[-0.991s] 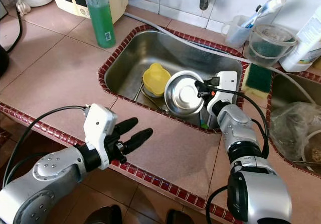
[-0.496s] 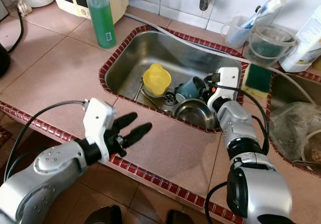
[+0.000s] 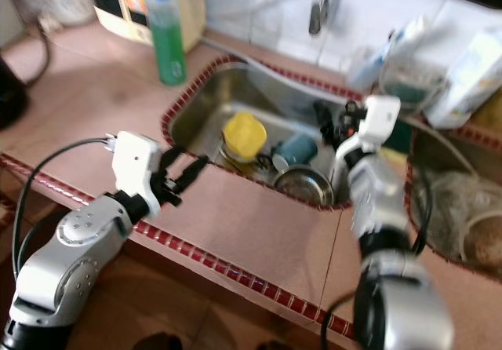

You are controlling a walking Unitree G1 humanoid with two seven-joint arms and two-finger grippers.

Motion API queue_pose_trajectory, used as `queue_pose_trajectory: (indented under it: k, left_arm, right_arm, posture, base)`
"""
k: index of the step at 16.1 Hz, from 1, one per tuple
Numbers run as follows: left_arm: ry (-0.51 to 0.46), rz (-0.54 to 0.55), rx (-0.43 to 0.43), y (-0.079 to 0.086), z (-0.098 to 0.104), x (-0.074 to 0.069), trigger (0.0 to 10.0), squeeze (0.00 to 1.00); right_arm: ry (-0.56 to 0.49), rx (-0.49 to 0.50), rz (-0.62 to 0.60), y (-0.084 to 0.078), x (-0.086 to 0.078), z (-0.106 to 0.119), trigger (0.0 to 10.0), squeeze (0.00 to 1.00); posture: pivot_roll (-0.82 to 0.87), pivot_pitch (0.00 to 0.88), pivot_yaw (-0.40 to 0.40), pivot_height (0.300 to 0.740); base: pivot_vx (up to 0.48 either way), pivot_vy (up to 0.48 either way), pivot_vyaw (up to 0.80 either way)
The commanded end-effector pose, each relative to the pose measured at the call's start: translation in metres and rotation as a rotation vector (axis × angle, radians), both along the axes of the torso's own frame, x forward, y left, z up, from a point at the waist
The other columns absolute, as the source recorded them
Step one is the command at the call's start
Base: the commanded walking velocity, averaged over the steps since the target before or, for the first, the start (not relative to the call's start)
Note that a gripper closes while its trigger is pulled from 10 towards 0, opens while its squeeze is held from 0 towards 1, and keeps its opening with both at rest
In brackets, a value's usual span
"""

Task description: Kitchen organization

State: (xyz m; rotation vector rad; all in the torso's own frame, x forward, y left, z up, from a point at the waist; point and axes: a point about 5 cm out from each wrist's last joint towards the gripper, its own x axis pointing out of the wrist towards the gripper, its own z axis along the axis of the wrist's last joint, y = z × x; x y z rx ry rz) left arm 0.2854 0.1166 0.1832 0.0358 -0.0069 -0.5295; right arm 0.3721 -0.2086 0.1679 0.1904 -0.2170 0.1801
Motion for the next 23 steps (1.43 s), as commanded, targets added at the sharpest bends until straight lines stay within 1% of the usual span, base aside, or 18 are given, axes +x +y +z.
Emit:
queue_pose_trajectory:
  k: [1, 2, 3, 4, 5, 6, 7, 8, 9, 11, 12, 15, 16, 18, 22, 23]
  left_arm:
    - [-0.019, 0.030, 0.005, 0.005, -0.004, 0.007, 10.0, 0.00]
    - [-0.010, 0.048, -0.017, 0.008, -0.008, 0.011, 10.0, 0.00]
    - [-0.006, 0.075, -0.099, 0.013, -0.010, 0.014, 10.0, 0.00]
    - [-0.010, 0.081, -0.104, 0.014, -0.011, 0.015, 10.0, 0.00]
    - [-0.018, 0.125, -0.071, 0.018, -0.017, 0.019, 10.0, 0.00]
    - [-0.033, 0.185, -0.067, 0.024, -0.022, 0.023, 10.0, 0.00]
    - [-0.032, 0.210, -0.062, 0.028, -0.026, 0.025, 10.0, 0.00]
    - [-0.027, 0.240, -0.049, 0.030, -0.031, 0.026, 10.0, 0.00]
    - [-0.043, 0.264, -0.043, 0.030, -0.033, 0.027, 10.0, 0.00]
    - [-0.047, 0.261, -0.052, 0.028, -0.035, 0.026, 10.0, 0.00]
    - [-0.048, 0.256, -0.033, 0.027, -0.039, 0.024, 10.0, 0.00]
    - [-0.037, 0.260, -0.039, 0.028, -0.048, 0.019, 10.0, 0.00]
    - [-0.044, 0.264, -0.037, 0.029, -0.049, 0.018, 10.0, 0.00]
    - [-0.029, 0.272, -0.034, 0.030, -0.051, 0.018, 10.0, 0.00]
    - [-0.034, 0.241, -0.038, 0.025, -0.050, 0.018, 10.0, 0.00]
    - [-0.032, 0.237, -0.038, 0.024, -0.051, 0.018, 10.0, 0.00]
  right_arm:
    - [-0.036, 0.022, -0.056, 0.000, -0.010, -0.004, 10.0, 1.00]
    - [-0.048, 0.029, -0.074, 0.005, -0.016, -0.009, 10.0, 1.00]
    - [-0.065, 0.015, -0.085, 0.014, -0.025, -0.013, 10.0, 1.00]
    - [-0.068, 0.017, -0.088, 0.016, -0.027, -0.013, 10.0, 1.00]
    - [-0.077, -0.005, -0.107, 0.023, -0.035, -0.017, 10.0, 1.00]
    - [-0.080, -0.013, -0.122, 0.031, -0.043, -0.021, 10.0, 1.00]
    - [-0.084, -0.043, -0.128, 0.035, -0.048, -0.022, 10.0, 1.00]
    - [-0.089, -0.073, -0.127, 0.037, -0.051, -0.023, 10.0, 1.00]
    - [-0.089, -0.097, -0.149, 0.036, -0.055, -0.023, 10.0, 1.00]
    - [-0.065, -0.122, -0.155, 0.036, -0.057, -0.028, 10.0, 1.00]
    - [-0.048, -0.139, -0.144, 0.038, -0.058, -0.031, 10.0, 0.00]
    - [-0.025, -0.174, -0.116, 0.043, -0.060, -0.037, 10.0, 0.00]
    - [-0.020, -0.185, -0.116, 0.045, -0.060, -0.038, 10.0, 0.00]
    - [-0.024, -0.195, -0.105, 0.047, -0.057, -0.036, 10.0, 0.00]
    - [-0.029, -0.208, -0.108, 0.047, -0.054, -0.033, 10.0, 0.00]
    - [-0.025, -0.213, -0.109, 0.046, -0.055, -0.035, 10.0, 0.00]
  posture:
    - [0.01, 0.000, -0.062, 0.732]
    - [0.01, 0.000, -0.053, 0.732]
    - [-0.01, 0.000, -0.039, 0.732]
    - [-0.01, 0.000, -0.039, 0.732]
    - [-0.02, 0.000, -0.031, 0.732]
    - [-0.02, 0.000, -0.024, 0.732]
    - [-0.03, 0.000, -0.022, 0.732]
    - [-0.03, 0.000, -0.022, 0.732]
    - [-0.03, 0.000, -0.019, 0.732]
    - [-0.02, 0.000, -0.021, 0.732]
    - [-0.02, 0.000, -0.026, 0.732]
    - [0.00, 0.000, -0.036, 0.732]
    - [0.00, 0.000, -0.039, 0.732]
    - [0.00, 0.000, -0.042, 0.732]
    - [0.00, 0.000, -0.044, 0.732]
    - [0.00, 0.000, -0.043, 0.732]
  base:
    - [0.000, 0.000, 0.00]
    - [0.000, 0.000, 0.00]
    - [0.000, 0.000, 0.00]
    - [0.000, 0.000, 0.00]
    - [0.000, 0.000, 0.00]
    - [0.000, 0.000, 0.00]
    - [0.000, 0.000, 0.00]
    - [0.000, 0.000, 0.00]
    - [0.000, 0.000, 0.00]
    - [0.000, 0.000, 0.00]
    - [0.000, 0.000, 0.00]
    - [0.000, 0.000, 0.00]
    - [0.000, 0.000, 0.00]
    - [0.000, 0.000, 0.00]
    - [0.000, 0.000, 0.00]
    - [-0.285, 0.000, 0.00]
